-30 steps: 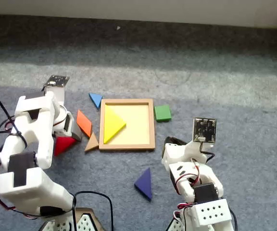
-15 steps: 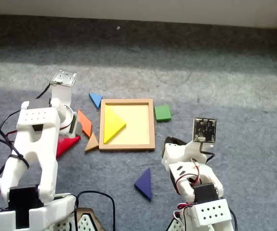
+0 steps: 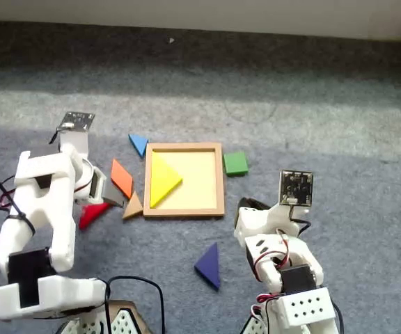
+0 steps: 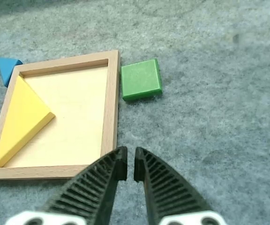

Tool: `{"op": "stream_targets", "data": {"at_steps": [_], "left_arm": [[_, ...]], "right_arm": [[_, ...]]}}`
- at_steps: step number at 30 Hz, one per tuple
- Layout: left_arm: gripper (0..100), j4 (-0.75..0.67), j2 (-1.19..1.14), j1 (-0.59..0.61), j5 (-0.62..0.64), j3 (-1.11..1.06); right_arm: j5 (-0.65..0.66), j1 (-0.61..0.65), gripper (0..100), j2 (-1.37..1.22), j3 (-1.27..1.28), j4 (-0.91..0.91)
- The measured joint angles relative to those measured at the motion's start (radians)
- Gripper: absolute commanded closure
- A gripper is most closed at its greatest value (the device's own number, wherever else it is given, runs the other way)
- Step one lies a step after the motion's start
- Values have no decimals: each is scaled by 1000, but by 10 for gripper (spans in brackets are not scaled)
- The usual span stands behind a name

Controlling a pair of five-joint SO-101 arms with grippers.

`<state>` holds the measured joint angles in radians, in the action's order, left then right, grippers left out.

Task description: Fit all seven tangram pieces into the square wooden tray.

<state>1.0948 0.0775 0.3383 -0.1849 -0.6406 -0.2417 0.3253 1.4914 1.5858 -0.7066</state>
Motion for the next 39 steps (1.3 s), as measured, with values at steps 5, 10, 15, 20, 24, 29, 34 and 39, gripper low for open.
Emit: {"op": "stream_targets", "data": {"at_steps": [5,10,15,20,24,29,34,39], "left_arm": [[655,-31,-149,9,0,51],[747,-21,-227,9,2,123],[769,-15,-272,-20,0,170],[771,-3,-287,-31,0,193],[835,20,-287,-38,-9,206],[838,21,-287,-81,-44,206],[838,21,-269,-89,-44,204],[697,28,-120,-72,-21,190]], "right_arm": [[0,0,954,0,0,0],[0,0,954,0,0,0],[0,0,954,0,0,0],[0,0,954,0,0,0],[0,0,954,0,0,0],[0,0,954,0,0,0],[0,0,954,0,0,0],[18,0,954,0,0,0]]}}
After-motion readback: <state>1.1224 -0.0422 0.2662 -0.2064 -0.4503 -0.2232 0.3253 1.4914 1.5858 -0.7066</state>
